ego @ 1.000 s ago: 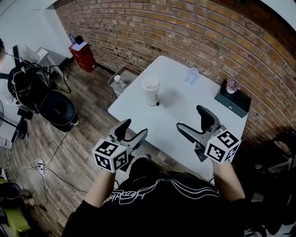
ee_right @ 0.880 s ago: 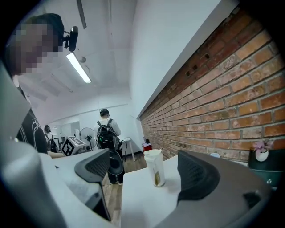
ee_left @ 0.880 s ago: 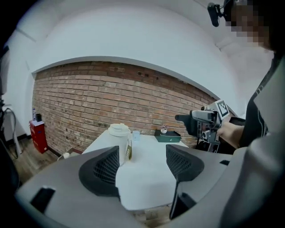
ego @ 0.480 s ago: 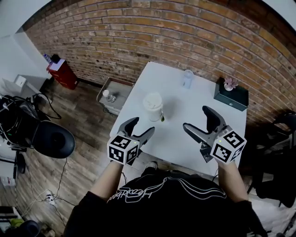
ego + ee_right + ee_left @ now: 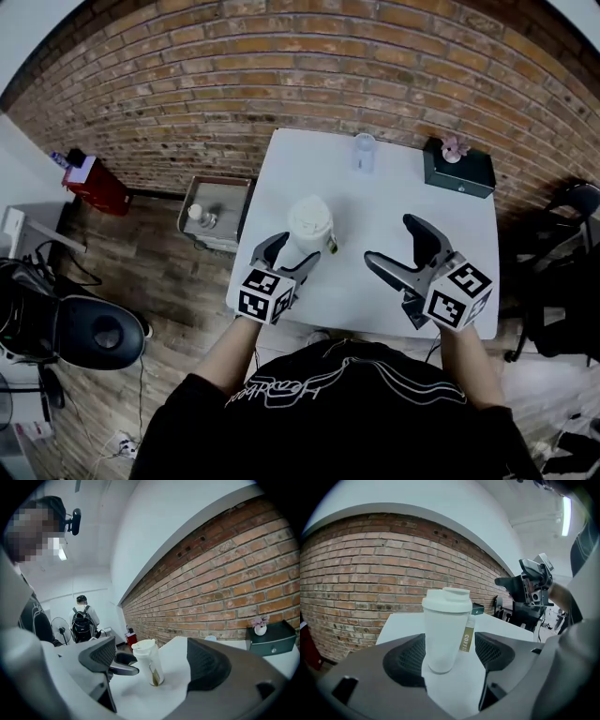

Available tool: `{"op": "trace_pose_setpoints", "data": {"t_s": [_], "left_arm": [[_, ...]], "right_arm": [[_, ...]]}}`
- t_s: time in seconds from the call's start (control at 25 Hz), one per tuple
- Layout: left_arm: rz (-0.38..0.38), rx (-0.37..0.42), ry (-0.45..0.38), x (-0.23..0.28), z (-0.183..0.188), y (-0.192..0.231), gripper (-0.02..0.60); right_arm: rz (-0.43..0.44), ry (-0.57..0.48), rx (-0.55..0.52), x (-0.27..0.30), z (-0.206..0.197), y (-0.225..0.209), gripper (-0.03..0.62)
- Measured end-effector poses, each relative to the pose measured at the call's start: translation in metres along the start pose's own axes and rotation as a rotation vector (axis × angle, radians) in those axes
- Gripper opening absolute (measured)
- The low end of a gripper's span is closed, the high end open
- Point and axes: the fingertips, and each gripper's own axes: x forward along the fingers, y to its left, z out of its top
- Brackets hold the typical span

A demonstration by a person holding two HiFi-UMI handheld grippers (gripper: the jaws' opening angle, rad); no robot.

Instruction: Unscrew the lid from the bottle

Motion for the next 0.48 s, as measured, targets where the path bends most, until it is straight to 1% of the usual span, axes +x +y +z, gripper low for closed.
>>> {"op": "trace_pose_setpoints", "data": {"t_s": [0.16,0.32,0.48], "left_arm": [[-0.027,0.022,-0.025,0.011,0.000,0.006,0.350],[-0.071,0.048,-0.064,0.022,0.003,0.006,0.359],[-0.097,0.054,-0.071,0.034,-0.001,0.009,0.358]], "right_arm": [[-0.036,0.019,0.018,-0.001,-0.011,0.001,0.456],[-0.078,0.026,0.046,-0.001,-0.021,-0.004,0.456],[-0.083,0.040,0.066,0.004,-0.032,-0.001,0.454]]}}
